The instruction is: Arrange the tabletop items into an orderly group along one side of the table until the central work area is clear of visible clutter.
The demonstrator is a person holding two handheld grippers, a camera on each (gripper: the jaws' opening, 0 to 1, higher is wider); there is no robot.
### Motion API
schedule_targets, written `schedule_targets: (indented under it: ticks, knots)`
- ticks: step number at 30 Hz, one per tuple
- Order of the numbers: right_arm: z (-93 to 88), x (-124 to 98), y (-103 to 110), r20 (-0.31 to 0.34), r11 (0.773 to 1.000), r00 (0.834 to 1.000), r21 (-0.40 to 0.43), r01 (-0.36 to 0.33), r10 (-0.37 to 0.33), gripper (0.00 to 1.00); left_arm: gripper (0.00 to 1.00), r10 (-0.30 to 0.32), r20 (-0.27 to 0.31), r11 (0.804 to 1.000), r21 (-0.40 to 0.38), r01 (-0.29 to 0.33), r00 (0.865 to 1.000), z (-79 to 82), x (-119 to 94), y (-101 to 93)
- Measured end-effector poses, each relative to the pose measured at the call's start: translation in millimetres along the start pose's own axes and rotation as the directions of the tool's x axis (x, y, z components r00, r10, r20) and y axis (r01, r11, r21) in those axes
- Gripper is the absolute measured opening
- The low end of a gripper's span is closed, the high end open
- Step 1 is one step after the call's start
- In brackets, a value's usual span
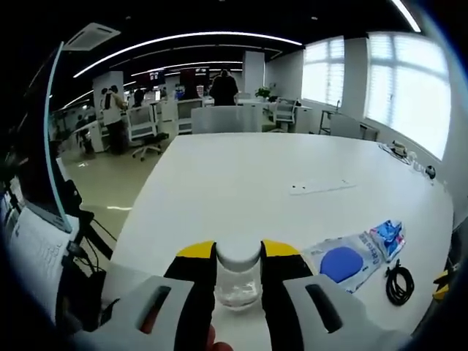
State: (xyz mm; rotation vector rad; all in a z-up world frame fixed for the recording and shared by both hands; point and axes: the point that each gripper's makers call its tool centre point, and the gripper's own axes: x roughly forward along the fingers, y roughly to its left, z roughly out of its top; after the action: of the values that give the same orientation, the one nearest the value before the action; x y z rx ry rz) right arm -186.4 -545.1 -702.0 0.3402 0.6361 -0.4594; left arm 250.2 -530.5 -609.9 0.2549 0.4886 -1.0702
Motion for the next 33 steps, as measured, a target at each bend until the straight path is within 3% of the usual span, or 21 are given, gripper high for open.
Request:
schedule_targets:
  ticks: [24,33]
  knots:
    - [4.3,-0.4,1.7,0.012,1.000,1.000,0.001,-0.005,0.005,0.25,0.24,0.008,-0.010,1.000,-0.027,-0.008,1.000,-0.9,-3.9,-1.7]
    - [9.9,0.3,-5.9,0.017,1.000,1.000,-0.001,-0.010,0.010,0.25,0.32,0.015,0.028,1.000,-0.011,-0.014,1.000,1.4,-31.8,-6.8]
